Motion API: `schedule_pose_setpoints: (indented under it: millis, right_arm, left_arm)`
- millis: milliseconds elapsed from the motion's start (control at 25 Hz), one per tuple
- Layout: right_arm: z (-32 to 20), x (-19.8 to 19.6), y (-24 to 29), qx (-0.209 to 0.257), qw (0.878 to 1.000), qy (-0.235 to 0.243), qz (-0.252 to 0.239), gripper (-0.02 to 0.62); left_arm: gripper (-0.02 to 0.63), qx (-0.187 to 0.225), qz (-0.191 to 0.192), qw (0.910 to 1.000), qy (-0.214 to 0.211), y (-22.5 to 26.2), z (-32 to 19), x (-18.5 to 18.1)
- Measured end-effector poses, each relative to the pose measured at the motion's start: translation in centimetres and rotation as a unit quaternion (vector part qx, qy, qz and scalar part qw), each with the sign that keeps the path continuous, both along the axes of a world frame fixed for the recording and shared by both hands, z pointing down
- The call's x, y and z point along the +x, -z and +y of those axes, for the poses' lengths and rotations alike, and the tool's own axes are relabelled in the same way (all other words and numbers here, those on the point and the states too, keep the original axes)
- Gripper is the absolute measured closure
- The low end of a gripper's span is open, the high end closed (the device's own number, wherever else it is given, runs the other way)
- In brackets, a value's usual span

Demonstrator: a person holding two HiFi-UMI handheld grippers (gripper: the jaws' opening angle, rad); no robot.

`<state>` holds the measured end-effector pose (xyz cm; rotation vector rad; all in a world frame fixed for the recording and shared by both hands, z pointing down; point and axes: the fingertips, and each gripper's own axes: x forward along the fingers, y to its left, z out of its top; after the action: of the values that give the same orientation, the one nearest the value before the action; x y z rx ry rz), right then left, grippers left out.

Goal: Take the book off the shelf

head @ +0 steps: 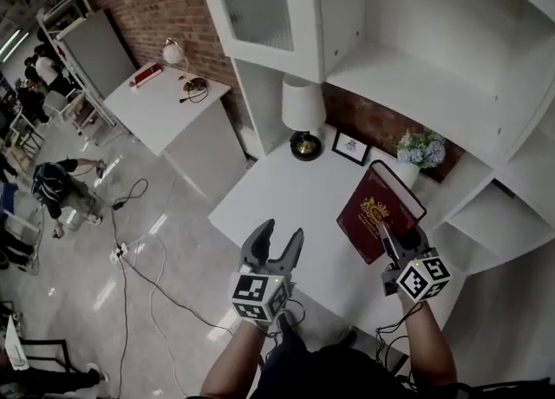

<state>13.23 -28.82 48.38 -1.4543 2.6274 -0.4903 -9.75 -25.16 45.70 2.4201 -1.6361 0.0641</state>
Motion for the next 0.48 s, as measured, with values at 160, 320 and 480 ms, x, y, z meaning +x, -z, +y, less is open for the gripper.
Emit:
schedule_pose_setpoints:
  millis: [160, 320, 480]
  right_arm:
    - [-2.2, -4.5, -3.6, -0.049, 0.998, 0.03, -0.021, 0.388]
    - [-3.8, -8.6, -6.8, -0.09, 0.994, 0.054, -0.035, 0.388]
    - [-4.8, -11.6, -9.6, -0.132, 0.988, 0.059, -0.05, 0.388]
  left_arm:
    - [0.353, -0.023, 0.001, 0.9988, 0.042, -2.4, 1.5, -4.5]
    - [0.353, -0.034, 0.003, 0.9967, 0.074, -4.1, 2.3, -8.3]
    - [0.353, -0.045, 0.006, 0.9953, 0.086, -4.6, 2.3, -11.3]
